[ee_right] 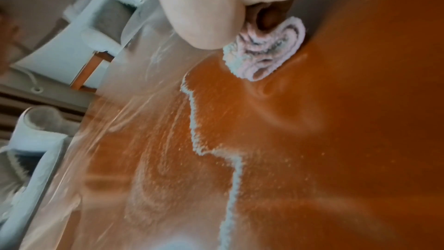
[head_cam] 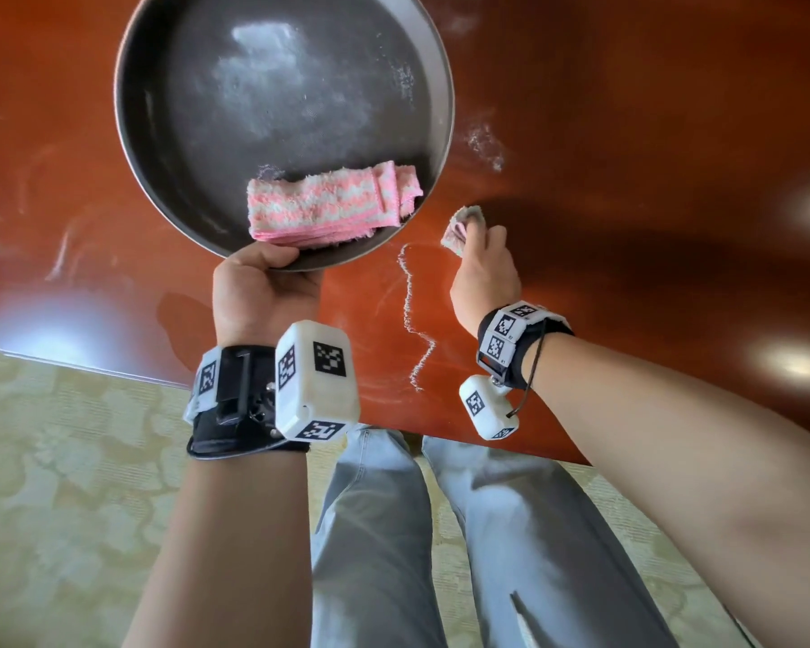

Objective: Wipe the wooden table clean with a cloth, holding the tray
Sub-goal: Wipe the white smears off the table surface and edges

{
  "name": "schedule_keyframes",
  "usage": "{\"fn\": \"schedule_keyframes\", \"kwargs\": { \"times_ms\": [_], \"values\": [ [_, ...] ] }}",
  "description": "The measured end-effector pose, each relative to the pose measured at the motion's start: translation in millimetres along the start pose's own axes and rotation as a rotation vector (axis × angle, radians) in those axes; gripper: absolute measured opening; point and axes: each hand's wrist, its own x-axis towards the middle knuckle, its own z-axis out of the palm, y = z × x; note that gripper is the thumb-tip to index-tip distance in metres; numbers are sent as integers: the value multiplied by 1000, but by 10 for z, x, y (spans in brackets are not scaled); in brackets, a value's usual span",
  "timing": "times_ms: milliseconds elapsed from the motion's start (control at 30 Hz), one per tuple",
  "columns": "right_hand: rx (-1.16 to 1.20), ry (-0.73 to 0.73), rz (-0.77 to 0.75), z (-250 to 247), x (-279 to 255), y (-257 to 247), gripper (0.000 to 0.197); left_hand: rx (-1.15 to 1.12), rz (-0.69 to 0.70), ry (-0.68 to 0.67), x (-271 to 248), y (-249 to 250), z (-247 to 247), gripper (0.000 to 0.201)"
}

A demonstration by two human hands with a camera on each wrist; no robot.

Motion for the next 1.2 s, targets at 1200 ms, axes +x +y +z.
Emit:
{"fn": "schedule_keyframes", "kwargs": {
  "times_ms": [1200],
  "values": [
    [291,250,570,-1067,647,1845,51,85,-110,-122,231,-1017,1324,47]
  ]
}}
